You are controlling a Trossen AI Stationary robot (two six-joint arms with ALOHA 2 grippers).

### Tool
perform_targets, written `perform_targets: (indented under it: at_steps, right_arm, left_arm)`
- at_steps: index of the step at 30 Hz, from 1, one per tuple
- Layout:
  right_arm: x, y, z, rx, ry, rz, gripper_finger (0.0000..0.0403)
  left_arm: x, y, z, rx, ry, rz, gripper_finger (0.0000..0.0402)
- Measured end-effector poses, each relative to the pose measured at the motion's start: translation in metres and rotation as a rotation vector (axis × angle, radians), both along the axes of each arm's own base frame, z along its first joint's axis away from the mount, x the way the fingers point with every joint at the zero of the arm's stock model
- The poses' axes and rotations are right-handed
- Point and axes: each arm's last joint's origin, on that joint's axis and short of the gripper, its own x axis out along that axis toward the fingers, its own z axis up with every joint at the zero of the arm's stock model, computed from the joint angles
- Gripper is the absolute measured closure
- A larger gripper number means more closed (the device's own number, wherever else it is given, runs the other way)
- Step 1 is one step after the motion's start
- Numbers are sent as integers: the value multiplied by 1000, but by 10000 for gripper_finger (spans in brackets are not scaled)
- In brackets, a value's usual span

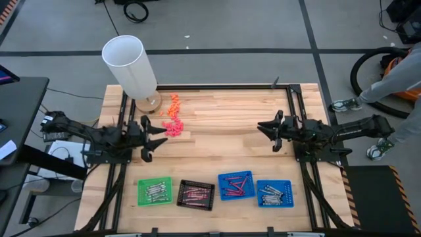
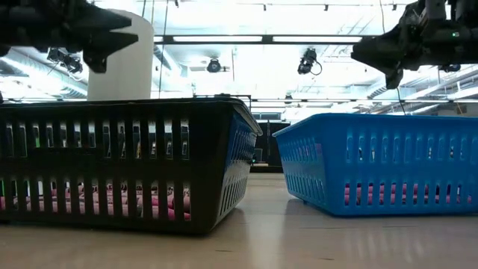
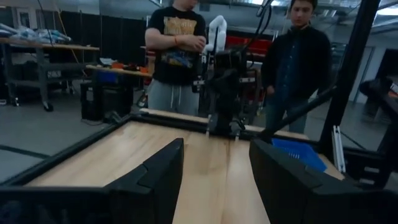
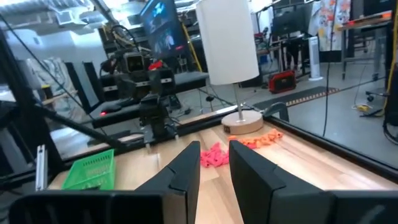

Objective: Sort crayons
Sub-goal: Return to Home Position

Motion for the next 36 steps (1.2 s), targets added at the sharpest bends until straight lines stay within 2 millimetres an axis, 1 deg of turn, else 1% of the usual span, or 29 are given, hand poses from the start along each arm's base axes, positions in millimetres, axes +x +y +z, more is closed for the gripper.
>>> perform_targets:
  at_steps: [5,7,10,14,18,21,28,30,33,36]
  right_arm:
    - [1,1,-6,24,51,24,308]
    - [0,0,-6,69,47,-4,308]
    - [-3,-4,-5,101,25,-101,308]
    - [-7,-5,-3,94,-3,-126,308]
    - [-11,-4,-7,88,-25,-73,308]
    - [-13,-3,-18,74,-34,-32,308]
    - [-15,-1,-14,38,-61,48,308]
    - [-15,0,-19,33,-17,84,308]
    - [-14,3,-33,63,127,173,308]
    - [-14,5,-44,75,247,220,308]
  left_arm:
    - [0,0,-24,-4,35,-2,208]
    - [-2,0,-31,-16,25,-3,208]
    - [-2,0,-29,-1,9,-8,208]
    - [-3,-4,-28,37,11,-42,208]
    - [-5,-9,-28,66,15,-60,208]
    - [-6,-11,-28,63,18,-42,208]
    - [-8,-12,-25,63,-6,19,208]
    - [-8,-11,-25,59,-4,41,208]
    - [-8,-10,-25,54,0,49,208]
    - [-8,-10,-26,103,17,55,208]
